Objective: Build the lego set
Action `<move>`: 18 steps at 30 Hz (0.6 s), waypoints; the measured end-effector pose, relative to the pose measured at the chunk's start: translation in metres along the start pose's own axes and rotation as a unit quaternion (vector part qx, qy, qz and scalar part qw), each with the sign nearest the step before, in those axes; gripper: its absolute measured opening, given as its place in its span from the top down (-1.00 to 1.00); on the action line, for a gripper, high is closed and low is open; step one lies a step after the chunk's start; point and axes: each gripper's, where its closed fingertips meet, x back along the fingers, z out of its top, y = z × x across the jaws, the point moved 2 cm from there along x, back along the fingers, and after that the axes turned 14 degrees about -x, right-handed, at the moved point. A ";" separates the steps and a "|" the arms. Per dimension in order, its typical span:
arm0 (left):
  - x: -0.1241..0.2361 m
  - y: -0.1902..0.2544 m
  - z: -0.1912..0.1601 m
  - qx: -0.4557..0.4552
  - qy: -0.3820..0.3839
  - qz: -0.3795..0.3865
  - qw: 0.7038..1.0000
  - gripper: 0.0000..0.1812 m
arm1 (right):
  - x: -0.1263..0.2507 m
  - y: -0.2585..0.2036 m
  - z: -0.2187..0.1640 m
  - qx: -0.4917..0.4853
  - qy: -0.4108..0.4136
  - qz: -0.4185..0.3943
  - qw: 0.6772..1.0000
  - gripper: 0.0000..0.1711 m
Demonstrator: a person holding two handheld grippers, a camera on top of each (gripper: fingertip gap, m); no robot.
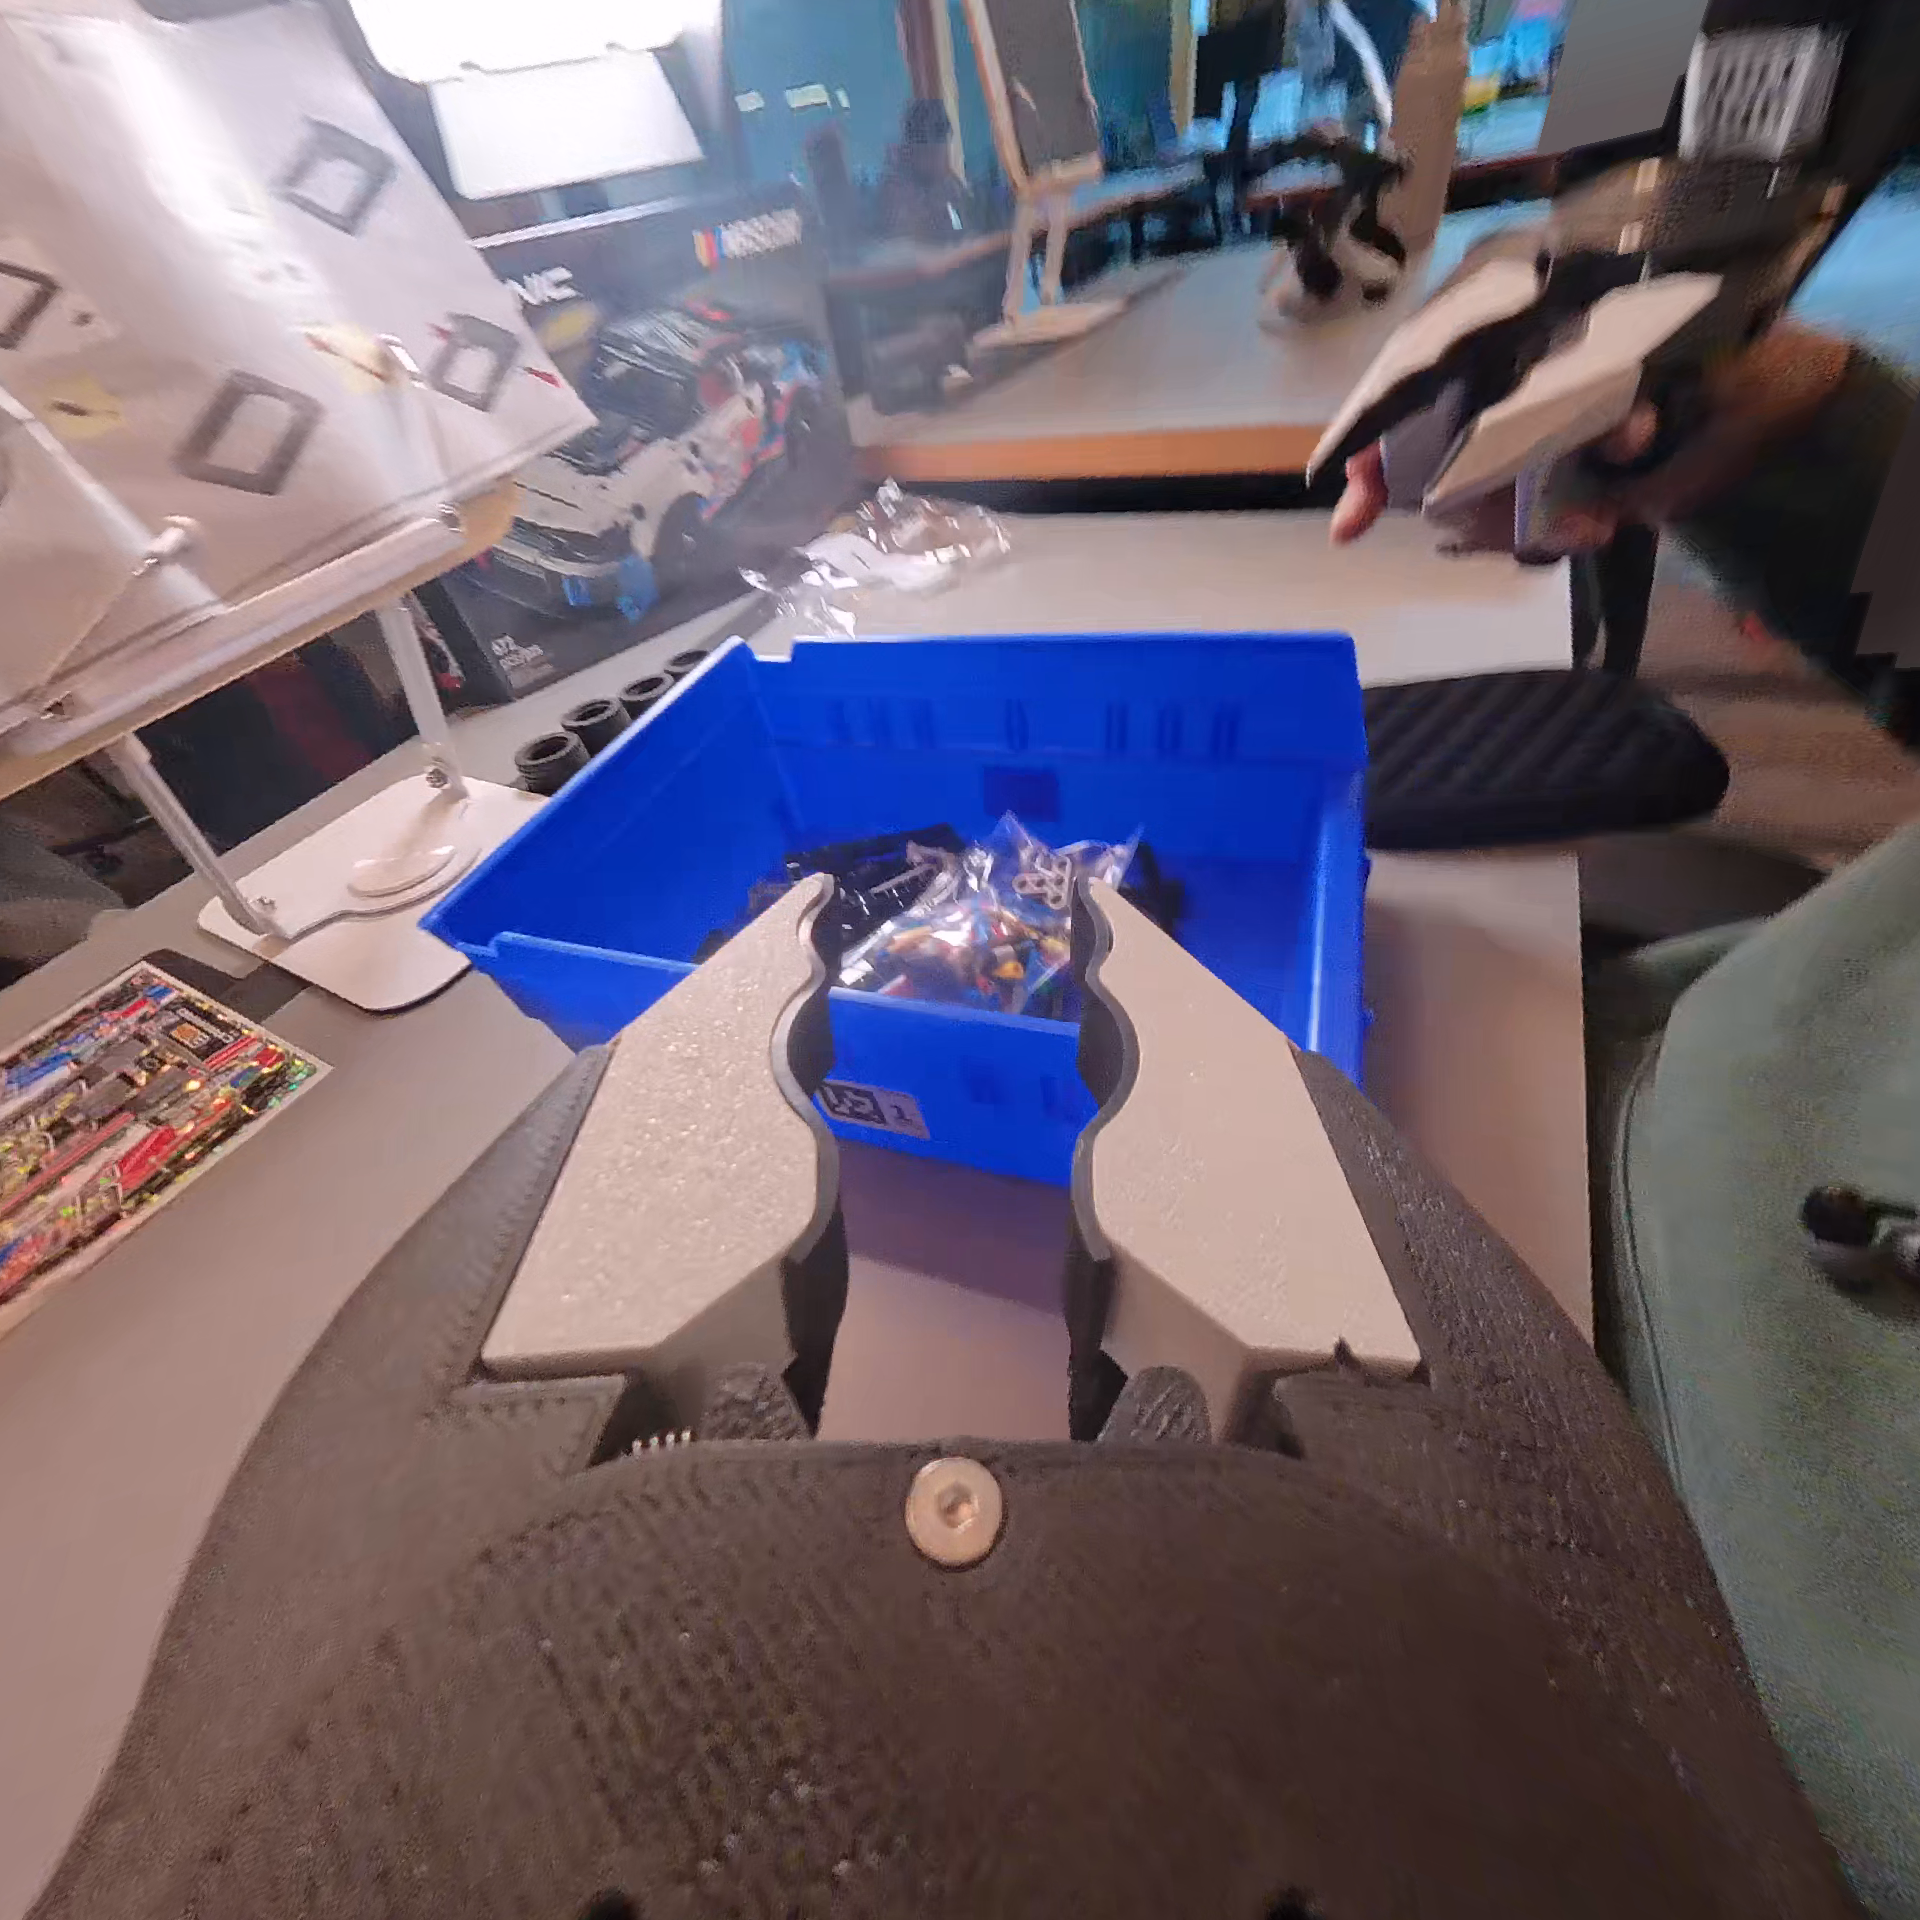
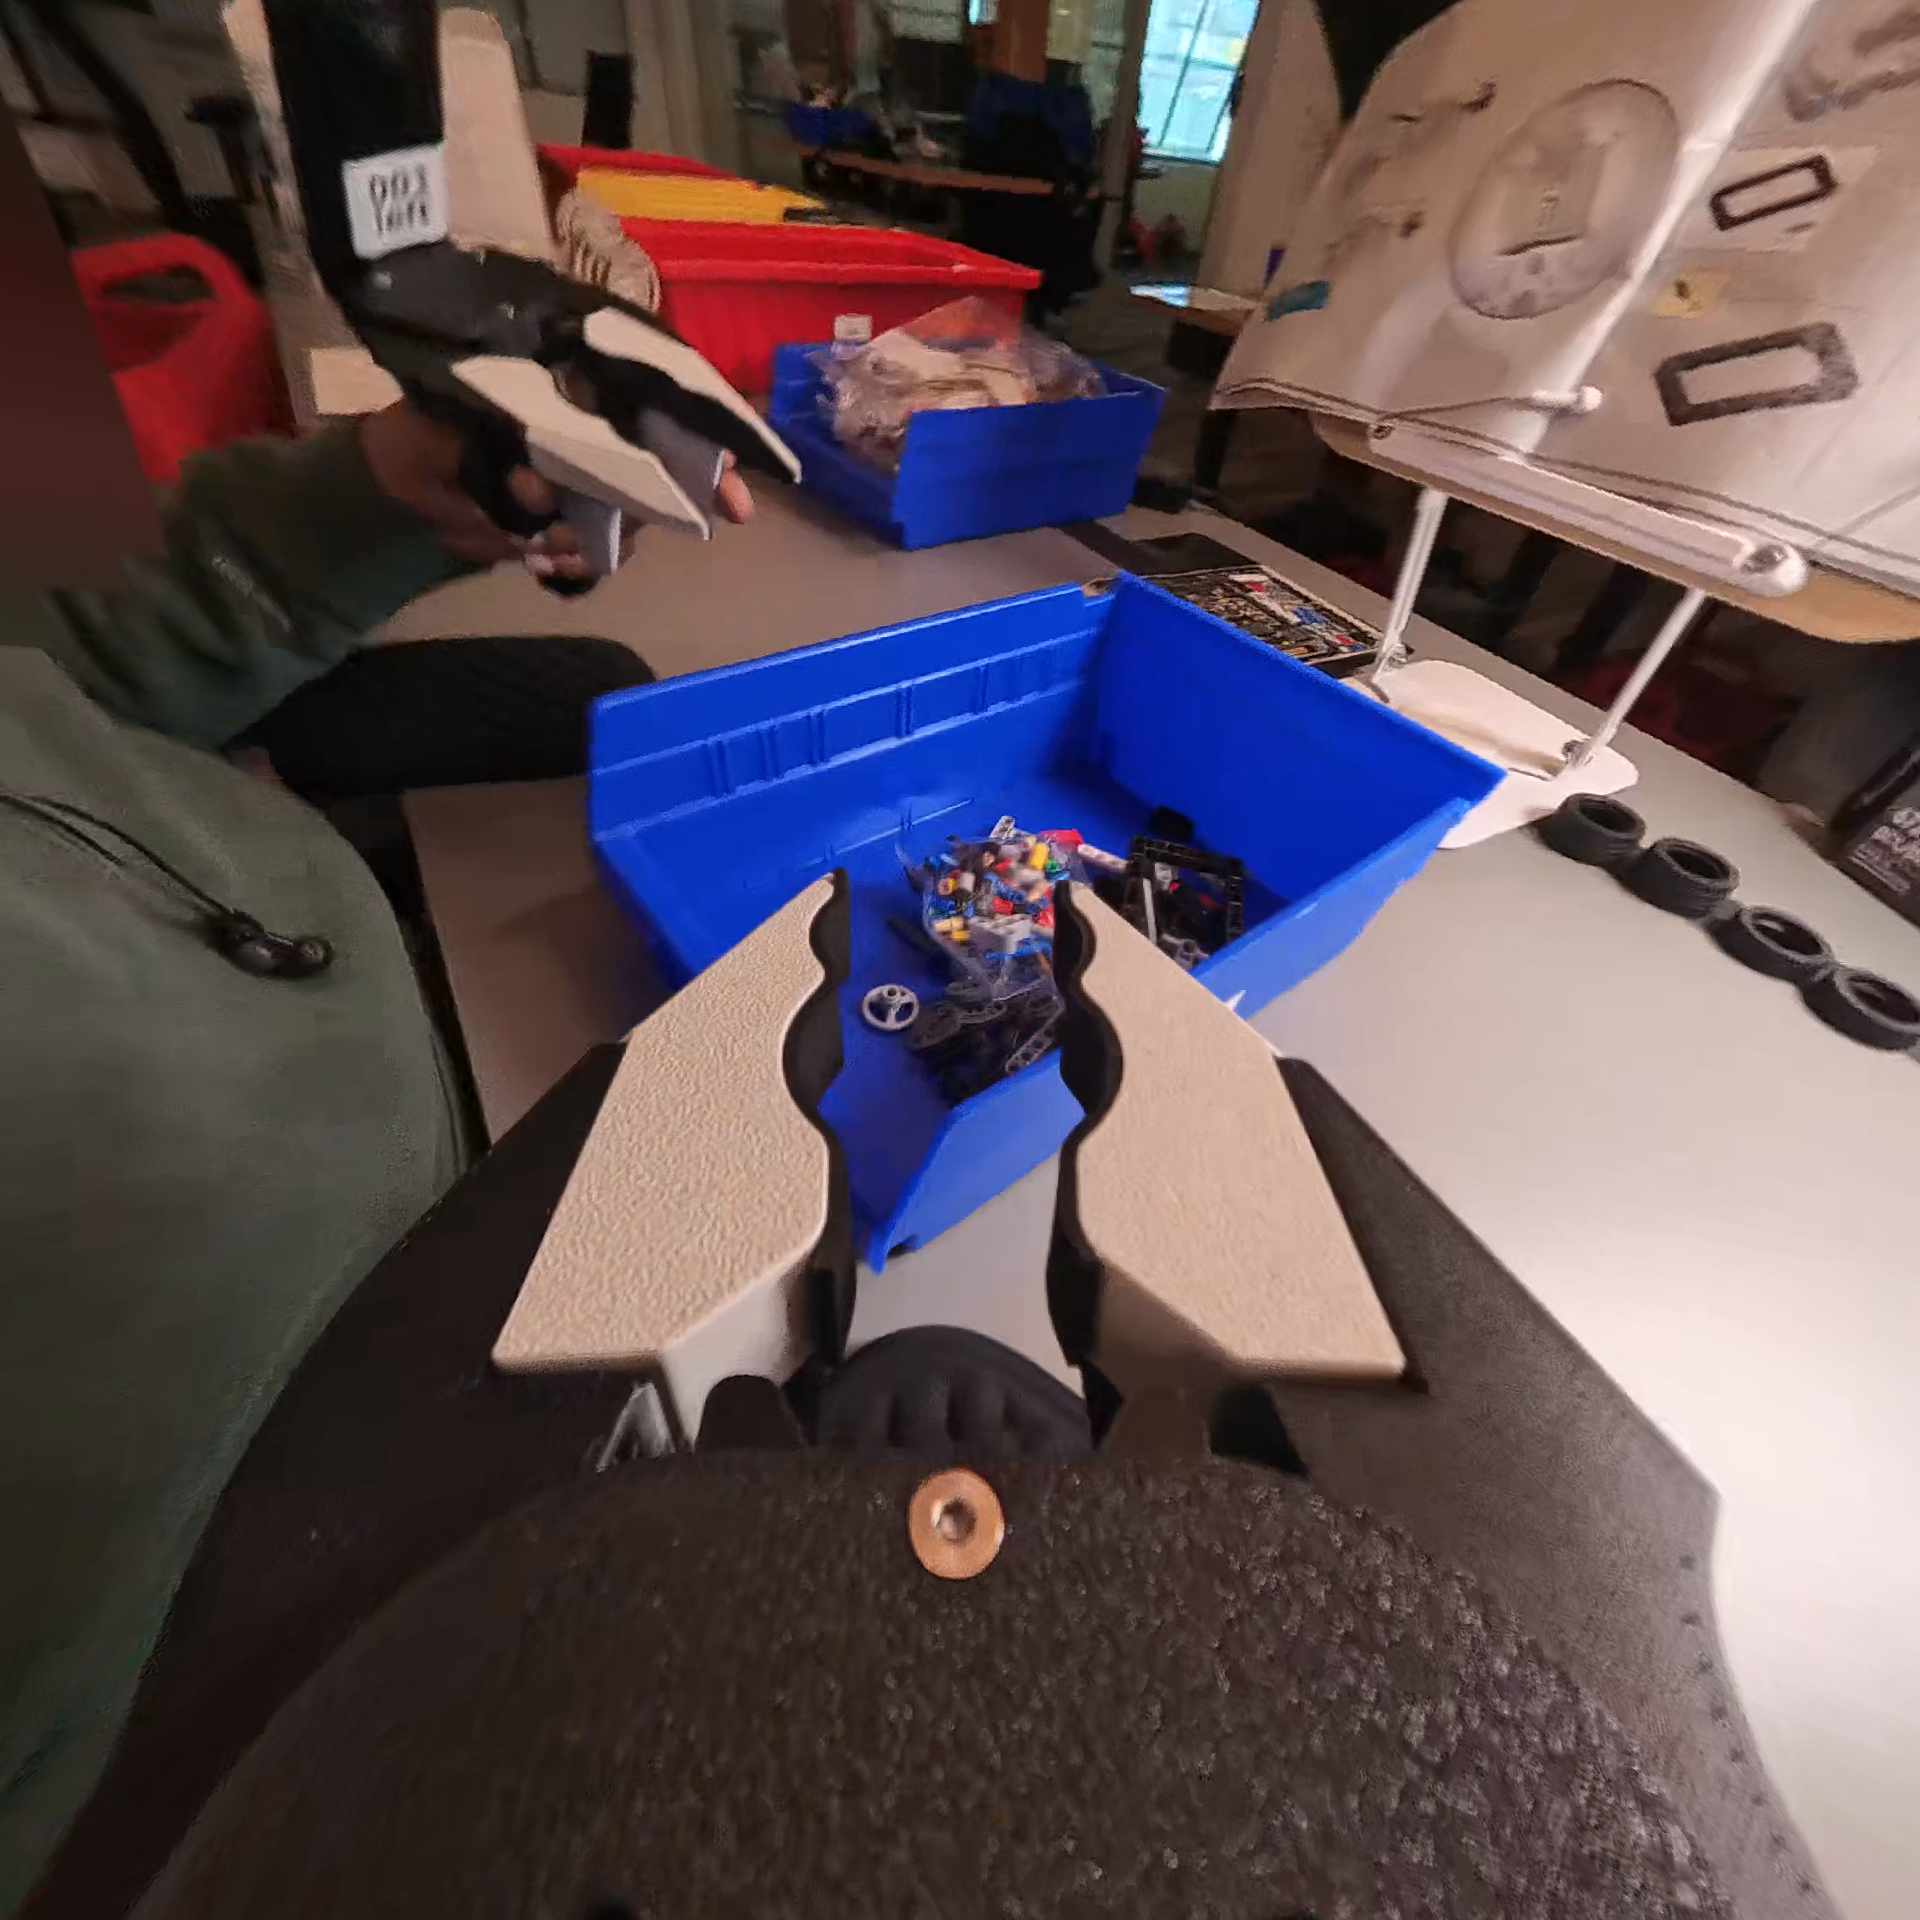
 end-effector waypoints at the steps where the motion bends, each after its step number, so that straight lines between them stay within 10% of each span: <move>1: -0.001 0.007 0.001 -0.019 -0.015 -0.009 1.000 0.53 | -0.001 -0.007 -0.001 0.030 -0.022 -0.003 0.999 0.59; 7: -0.019 0.026 0.023 -0.076 -0.037 -0.023 0.996 0.52 | -0.064 -0.015 -0.005 0.240 -0.183 -0.037 0.953 0.62; 15: -0.006 0.032 0.026 -0.069 -0.012 0.021 0.997 0.54 | -0.134 0.016 -0.078 0.377 -0.490 -0.007 0.786 0.55; 18: 0.009 0.026 0.016 -0.045 -0.006 0.029 0.999 0.54 | -0.142 0.030 -0.080 0.421 -0.488 -0.047 0.763 0.98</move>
